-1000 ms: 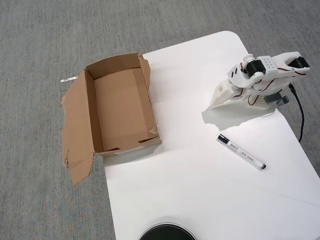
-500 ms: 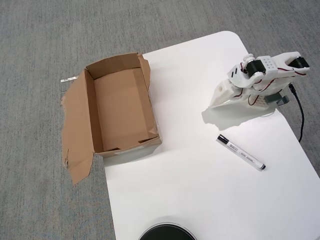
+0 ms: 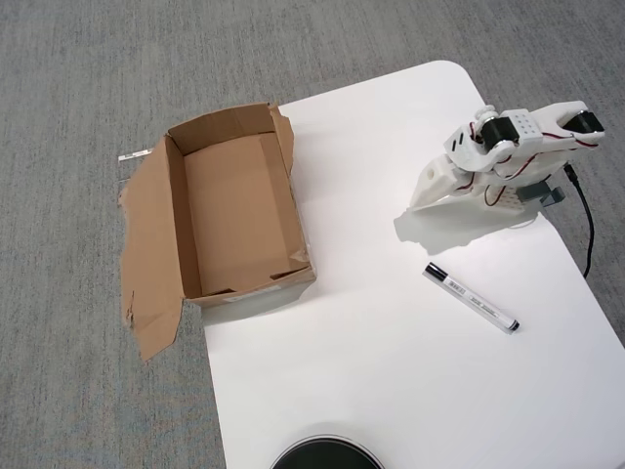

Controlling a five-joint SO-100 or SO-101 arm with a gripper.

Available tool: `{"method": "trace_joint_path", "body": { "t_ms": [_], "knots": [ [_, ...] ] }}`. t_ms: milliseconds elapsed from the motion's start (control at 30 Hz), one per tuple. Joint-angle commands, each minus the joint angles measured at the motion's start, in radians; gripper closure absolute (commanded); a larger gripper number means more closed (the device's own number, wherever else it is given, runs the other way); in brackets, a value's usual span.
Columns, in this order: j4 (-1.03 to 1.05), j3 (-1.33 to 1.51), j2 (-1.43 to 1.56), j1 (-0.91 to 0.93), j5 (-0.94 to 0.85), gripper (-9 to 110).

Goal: Grasp a pen and put it in the box.

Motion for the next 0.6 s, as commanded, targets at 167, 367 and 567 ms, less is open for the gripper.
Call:
{"method": "trace_joint_path", "body": {
  "t_ms": [167,367,567],
  "knots": [
    [0.037,0.028,0.057,0.005,-0.004,101],
    [0.037,0.028,0.057,-0.004,-0.01,101],
    [0.035,0.028,0.057,-0.004,-0.01,101]
  ]
}}
